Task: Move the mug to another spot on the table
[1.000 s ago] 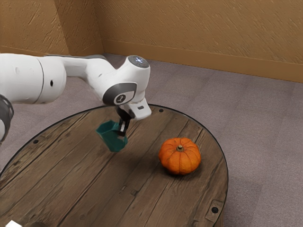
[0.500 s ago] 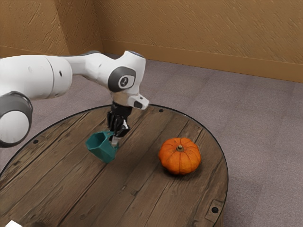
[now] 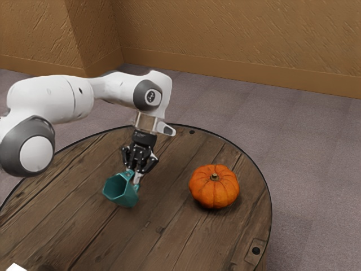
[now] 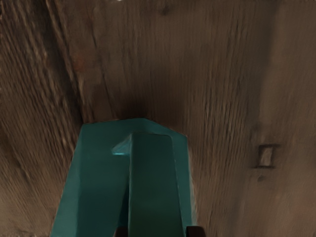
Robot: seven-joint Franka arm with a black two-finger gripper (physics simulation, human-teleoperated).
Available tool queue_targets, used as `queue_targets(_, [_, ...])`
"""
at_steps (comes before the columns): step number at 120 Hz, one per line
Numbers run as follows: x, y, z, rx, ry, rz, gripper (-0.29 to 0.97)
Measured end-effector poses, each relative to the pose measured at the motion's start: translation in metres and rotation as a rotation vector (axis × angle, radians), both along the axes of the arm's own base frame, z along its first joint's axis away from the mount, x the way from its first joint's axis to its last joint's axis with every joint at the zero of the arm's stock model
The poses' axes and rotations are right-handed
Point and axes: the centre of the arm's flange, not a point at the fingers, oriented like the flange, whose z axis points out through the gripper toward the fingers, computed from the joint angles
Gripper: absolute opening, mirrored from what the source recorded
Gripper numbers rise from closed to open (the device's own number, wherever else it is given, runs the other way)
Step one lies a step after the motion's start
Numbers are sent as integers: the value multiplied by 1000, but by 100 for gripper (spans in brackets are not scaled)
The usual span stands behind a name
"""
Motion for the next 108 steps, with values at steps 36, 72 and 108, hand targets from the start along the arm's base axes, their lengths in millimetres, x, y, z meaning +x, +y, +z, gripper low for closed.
queue_targets(36, [6, 19, -4, 82, -62, 72, 36])
queue_targets(72, [0, 22, 21, 97, -224, 92, 58])
queue_targets(108, [-72, -20, 190, 11, -576, 105, 64])
